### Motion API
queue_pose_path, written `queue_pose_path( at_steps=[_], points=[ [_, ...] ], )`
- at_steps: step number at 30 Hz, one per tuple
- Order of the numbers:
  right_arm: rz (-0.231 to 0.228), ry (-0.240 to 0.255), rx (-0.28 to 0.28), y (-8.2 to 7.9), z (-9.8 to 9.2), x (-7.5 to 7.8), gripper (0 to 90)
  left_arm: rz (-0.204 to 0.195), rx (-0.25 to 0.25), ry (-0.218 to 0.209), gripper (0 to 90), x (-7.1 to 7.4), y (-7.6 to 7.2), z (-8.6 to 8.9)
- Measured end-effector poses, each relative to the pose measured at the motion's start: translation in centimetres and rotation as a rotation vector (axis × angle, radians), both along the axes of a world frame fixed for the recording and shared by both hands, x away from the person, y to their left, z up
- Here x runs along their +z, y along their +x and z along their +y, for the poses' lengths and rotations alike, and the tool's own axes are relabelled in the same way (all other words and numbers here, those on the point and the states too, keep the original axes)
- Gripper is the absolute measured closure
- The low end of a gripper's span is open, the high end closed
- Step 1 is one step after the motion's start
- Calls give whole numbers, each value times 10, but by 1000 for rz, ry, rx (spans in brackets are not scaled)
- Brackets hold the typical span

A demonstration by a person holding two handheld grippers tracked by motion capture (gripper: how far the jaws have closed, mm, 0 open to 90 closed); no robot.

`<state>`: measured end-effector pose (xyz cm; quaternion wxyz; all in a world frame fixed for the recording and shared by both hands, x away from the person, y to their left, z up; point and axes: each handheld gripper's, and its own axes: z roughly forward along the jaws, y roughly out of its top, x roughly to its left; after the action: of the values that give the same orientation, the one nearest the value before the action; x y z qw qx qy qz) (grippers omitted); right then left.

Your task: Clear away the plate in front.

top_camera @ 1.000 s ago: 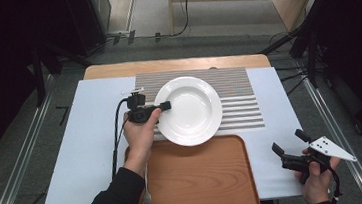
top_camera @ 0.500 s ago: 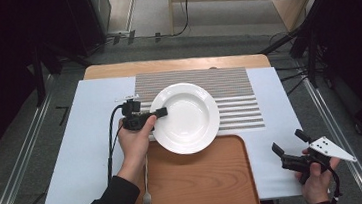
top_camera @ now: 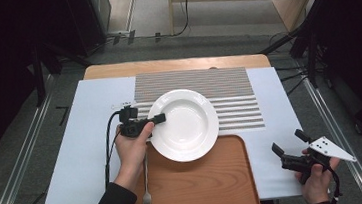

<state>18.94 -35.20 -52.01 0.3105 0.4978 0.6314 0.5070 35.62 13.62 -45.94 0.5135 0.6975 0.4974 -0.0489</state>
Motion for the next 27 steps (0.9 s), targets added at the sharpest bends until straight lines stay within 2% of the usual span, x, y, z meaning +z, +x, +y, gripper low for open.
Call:
queue_pose_path(
  at_steps=[13, 27],
  points=[
    [0, -2, 1, 0, 0, 0, 0, 0, -22, -14, 819, 0, -16, 3],
    [0, -3, 2, 0, 1, 0, 0, 12, -32, -33, 816, -7, -33, 8]
  ],
)
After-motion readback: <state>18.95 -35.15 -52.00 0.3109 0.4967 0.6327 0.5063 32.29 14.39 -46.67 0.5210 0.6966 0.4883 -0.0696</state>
